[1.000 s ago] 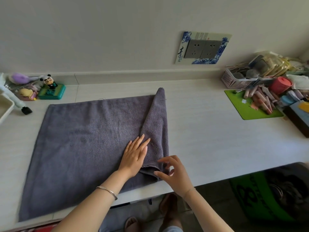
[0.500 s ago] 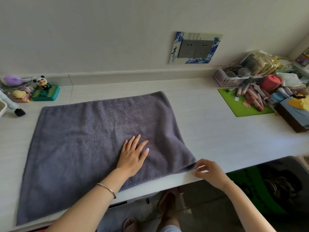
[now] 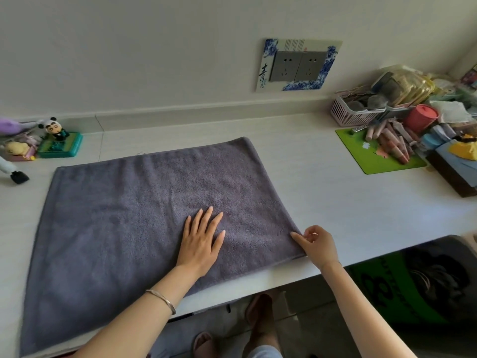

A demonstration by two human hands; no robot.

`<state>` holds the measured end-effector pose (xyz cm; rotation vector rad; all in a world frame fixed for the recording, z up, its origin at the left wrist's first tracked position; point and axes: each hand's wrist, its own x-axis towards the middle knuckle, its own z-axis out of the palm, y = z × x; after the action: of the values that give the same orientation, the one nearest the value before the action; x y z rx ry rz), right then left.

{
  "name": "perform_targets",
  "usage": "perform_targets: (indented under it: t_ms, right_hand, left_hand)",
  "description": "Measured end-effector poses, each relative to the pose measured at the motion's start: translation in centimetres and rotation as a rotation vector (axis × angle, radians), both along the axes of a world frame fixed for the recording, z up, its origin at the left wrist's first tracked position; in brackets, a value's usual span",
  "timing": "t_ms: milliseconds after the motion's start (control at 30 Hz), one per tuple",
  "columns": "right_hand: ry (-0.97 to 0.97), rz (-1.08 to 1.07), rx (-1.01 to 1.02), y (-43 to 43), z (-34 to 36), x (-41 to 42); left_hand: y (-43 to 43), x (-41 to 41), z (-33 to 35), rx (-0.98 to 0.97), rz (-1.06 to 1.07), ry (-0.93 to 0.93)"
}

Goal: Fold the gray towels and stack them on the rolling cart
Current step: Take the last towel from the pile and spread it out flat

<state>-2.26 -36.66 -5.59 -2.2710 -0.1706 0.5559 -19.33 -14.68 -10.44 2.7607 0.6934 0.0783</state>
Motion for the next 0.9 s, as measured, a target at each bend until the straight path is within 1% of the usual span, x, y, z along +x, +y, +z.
perform_targets:
  t_ms: [100,167,233,267,333,367,400,467,567,633,700,800,900]
  right_hand:
    - [-0.205,0.043,-0.136,1.0,-0.4,-0.4]
    - [-0.381,0.137,-0.109,3.3,-1.0,-0.8]
    - [-0.503,0.331,-0.068,6.2,-1.6,-1.4]
    - [-0.544,0.449,-0.079,7.6,-2.1,-1.7]
    - [-0.597,0.687,-0.149,10.0,-3.1,-2.2]
    - [-0.606,0.772,-0.193,10.7,-3.7,-2.1]
    - [-0.614,0.802,-0.227,11.0,-4.2,-1.5]
    - [-0.612,0.715,-0.29,10.5,-4.7,0.3]
    - [-0.502,0.539,-0.365,9.7,-4.7,4.1]
    - [-0.432,0.465,-0.414,9.7,-4.4,5.8]
    - [-0.462,0.44,-0.375,10.5,-3.9,6.3]
    - [-0.548,0.58,-0.234,13.9,-3.1,6.0]
    - [-0.592,0.769,-0.193,17.9,-3.2,5.5]
  left_hand:
    - [0.5,0.9,0.0,-0.011,0.037,0.002]
    - [1.2,1.8,0.3,-0.013,0.078,0.004]
    - [2.0,2.7,0.5,-0.003,0.118,0.026]
    - [2.4,3.0,0.5,0.001,0.139,0.047]
    - [3.1,3.4,0.3,0.015,0.18,0.095]
    - [3.3,3.4,0.2,0.025,0.195,0.111]
    - [3.5,3.5,0.1,0.03,0.206,0.125]
    - [3.4,3.5,0.0,0.032,0.201,0.142]
    - [3.5,3.7,0.0,0.034,0.187,0.146]
    - [4.1,3.8,-0.1,0.032,0.192,0.144]
    - [5.4,4.1,0.1,0.017,0.242,0.138]
    - [8.5,5.1,0.4,0.004,0.353,0.129]
    - [10.4,6.4,0.4,0.015,0.36,0.17]
